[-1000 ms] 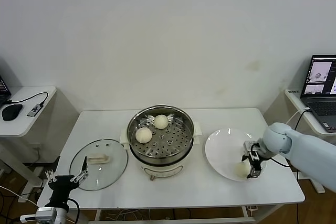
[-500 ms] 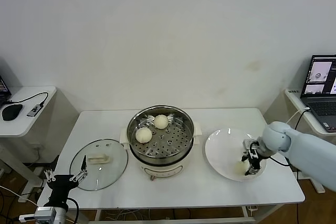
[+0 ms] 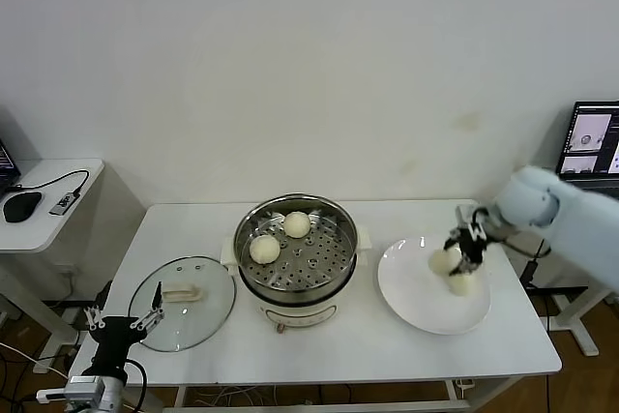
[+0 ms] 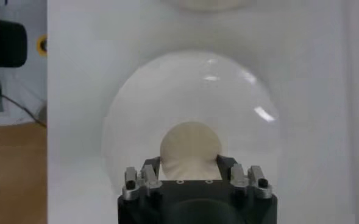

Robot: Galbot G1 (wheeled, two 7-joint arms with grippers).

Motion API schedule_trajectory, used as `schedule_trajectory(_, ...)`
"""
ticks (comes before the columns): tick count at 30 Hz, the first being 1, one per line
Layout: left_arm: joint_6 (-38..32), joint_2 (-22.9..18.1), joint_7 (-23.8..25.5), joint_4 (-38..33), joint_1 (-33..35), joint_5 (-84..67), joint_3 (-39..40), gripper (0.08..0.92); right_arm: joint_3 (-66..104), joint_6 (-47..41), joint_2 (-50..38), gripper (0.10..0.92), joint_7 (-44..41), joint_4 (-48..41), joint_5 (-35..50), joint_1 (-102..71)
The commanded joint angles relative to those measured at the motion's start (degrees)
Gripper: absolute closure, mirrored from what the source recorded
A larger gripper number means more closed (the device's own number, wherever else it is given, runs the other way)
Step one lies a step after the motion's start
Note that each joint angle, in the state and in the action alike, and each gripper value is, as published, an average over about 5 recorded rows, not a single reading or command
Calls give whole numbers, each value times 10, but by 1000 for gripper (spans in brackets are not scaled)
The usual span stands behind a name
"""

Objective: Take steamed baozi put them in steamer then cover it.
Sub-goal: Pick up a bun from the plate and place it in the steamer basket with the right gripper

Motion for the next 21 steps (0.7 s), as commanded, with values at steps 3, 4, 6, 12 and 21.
schedule_trajectory(3,-1,1,-1,5,-4,-2,1,177,-128,4,107,435,-7,12,118,279)
schedule_trajectory(4,-1,1,-1,5,-4,-2,1,177,-132,5,121,436,-6,15,123,286)
schedule_trajectory(6,-1,-1,-1,4,-4,-2,0,177,-137,8,146,437,-6,20,132,292)
schedule_trajectory(12,-1,-6,-1,2,0,-3,-6,177,-143,24,213,440,-2,29,138,270)
schedule_trajectory(21,3,-13,-1,-8,0,-7,-13,177,-166,124,328,439,-20,2,97,229)
